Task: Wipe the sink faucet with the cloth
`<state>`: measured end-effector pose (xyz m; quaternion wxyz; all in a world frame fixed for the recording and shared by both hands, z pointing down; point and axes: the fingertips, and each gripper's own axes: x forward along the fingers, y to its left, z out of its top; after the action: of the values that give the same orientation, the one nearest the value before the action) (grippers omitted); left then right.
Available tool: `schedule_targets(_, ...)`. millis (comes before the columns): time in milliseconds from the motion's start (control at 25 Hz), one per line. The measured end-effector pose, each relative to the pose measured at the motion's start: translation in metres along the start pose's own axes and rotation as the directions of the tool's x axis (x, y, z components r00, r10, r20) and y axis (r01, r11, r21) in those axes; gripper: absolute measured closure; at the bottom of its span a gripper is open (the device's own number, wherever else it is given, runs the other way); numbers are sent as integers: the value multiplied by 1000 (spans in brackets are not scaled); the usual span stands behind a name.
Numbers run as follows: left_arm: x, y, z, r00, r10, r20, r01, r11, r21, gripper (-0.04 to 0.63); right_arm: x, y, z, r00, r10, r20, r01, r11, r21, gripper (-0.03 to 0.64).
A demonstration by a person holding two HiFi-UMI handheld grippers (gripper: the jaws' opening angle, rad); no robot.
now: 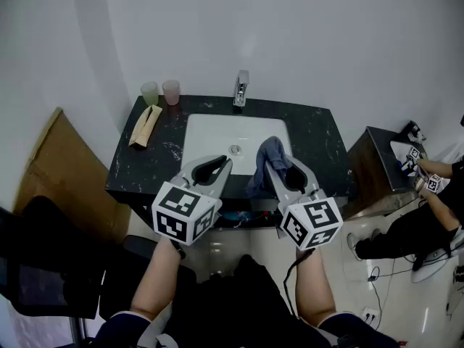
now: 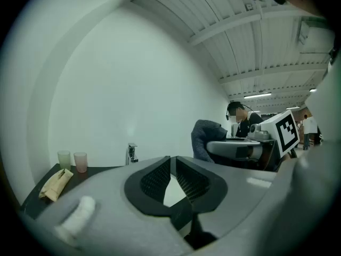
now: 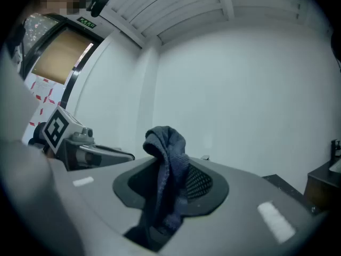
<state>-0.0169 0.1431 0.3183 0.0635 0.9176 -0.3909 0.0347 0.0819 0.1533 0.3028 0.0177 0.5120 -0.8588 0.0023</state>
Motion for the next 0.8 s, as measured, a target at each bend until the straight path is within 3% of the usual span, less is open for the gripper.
schedule_targets(360,23,17,2,1000,11,-12,-11,1000,7,561,21,-21,2,1000,0,10,0,1000,8,499)
schedule_targets(800,89,65,-3,997,58,-60,-57,998,10,561,99,-72,-14,999,52,8,-53,996,72,499)
